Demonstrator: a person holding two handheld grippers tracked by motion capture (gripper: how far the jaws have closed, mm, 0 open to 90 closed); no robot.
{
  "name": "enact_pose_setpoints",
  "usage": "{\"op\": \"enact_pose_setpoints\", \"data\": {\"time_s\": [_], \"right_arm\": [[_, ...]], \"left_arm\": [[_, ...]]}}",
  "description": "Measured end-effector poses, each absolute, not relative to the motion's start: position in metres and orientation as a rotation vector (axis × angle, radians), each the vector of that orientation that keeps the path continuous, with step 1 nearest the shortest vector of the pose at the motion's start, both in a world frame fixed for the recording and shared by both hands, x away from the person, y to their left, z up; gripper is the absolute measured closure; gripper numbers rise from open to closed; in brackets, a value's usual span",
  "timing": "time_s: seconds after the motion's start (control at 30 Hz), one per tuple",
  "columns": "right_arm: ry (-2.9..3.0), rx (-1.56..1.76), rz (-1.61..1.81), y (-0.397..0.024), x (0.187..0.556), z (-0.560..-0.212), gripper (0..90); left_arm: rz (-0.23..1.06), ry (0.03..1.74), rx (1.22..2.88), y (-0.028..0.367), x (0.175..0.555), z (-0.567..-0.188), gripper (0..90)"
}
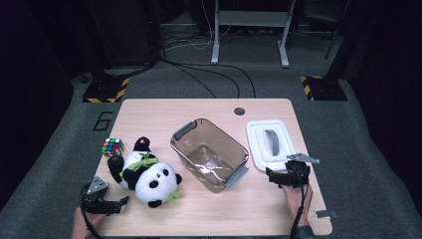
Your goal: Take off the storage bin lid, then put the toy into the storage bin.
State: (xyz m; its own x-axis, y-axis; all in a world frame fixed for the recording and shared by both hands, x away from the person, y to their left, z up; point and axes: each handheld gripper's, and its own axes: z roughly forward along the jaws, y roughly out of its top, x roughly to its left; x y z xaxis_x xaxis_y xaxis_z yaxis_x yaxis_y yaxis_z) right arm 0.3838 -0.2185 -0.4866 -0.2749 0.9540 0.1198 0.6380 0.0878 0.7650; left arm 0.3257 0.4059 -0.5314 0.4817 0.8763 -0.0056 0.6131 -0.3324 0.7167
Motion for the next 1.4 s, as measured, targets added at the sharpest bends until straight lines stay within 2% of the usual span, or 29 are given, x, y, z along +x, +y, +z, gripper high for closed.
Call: {"op": "enact_pose_setpoints", "data": {"time_s": [0.47, 0.83, 1.13, 1.4], "right_arm": [[1.956, 1.601, 0.989, -0.227, 0.347, -0.521, 0.0], [2.014, 1.539, 0.842, -0.219, 0.345, -0.529, 0.0], [2.007, 1.533, 0.849, -0.218, 0.345, -0.530, 0.0], [2.009, 1.532, 0.850, -0.218, 0.345, -0.530, 0.0]], "left_arm": [[0.513, 1.226, 2.067, 0.406, 0.326, -0.531, 2.0], [0.525, 1.224, 2.055, 0.405, 0.326, -0.532, 2.0], [0.524, 1.263, 2.037, 0.404, 0.324, -0.532, 2.1], [0.501, 1.244, 2.111, 0.406, 0.322, -0.524, 1.7]]}}
